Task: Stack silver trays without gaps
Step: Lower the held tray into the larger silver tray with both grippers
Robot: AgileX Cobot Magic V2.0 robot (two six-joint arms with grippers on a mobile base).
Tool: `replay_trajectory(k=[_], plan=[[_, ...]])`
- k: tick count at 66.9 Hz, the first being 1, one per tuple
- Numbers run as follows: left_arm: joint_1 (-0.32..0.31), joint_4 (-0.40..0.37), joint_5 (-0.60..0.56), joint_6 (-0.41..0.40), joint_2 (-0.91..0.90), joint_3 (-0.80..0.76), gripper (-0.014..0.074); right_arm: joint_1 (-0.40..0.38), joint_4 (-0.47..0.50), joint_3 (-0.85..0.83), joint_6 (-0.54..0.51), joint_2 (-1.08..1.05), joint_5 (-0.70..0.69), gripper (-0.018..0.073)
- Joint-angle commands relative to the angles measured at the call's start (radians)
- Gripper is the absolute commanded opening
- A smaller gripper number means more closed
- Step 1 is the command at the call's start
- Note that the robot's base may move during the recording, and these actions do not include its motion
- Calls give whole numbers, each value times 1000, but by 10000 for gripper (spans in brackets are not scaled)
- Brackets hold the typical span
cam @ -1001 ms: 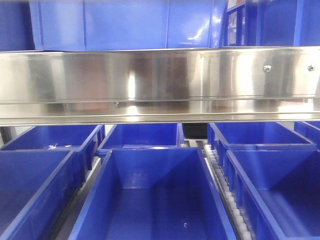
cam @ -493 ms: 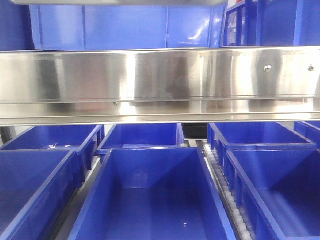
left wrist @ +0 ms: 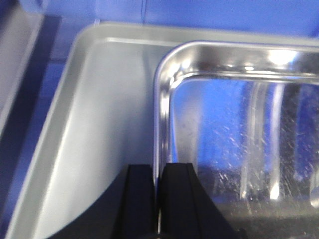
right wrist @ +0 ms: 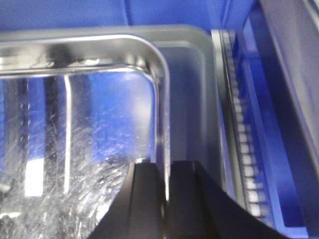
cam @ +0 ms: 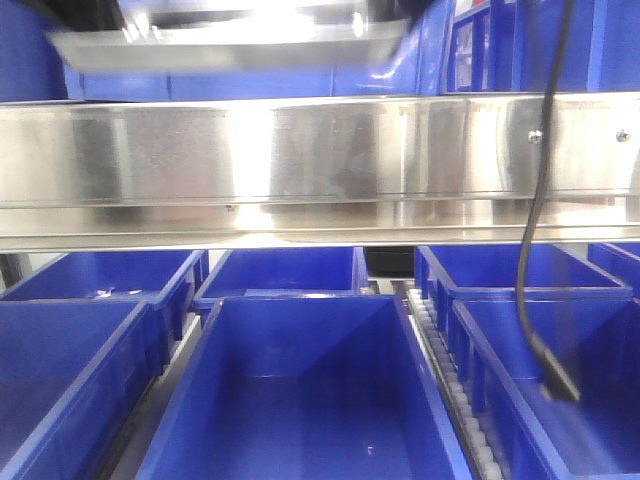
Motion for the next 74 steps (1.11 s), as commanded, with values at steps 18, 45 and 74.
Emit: replay_trajectory(k=[18, 45, 74], plan=[[-22, -78, -126, 3, 29, -17, -16, -11, 44, -21, -11, 23, -185, -15], [-22, -54, -158, 3, 48, -17, -16, -18, 44, -21, -11, 40, -212, -15], [0, -34, -150, -37, 54, -17, 318, -37, 40, -21, -11, 40, -172, 321]])
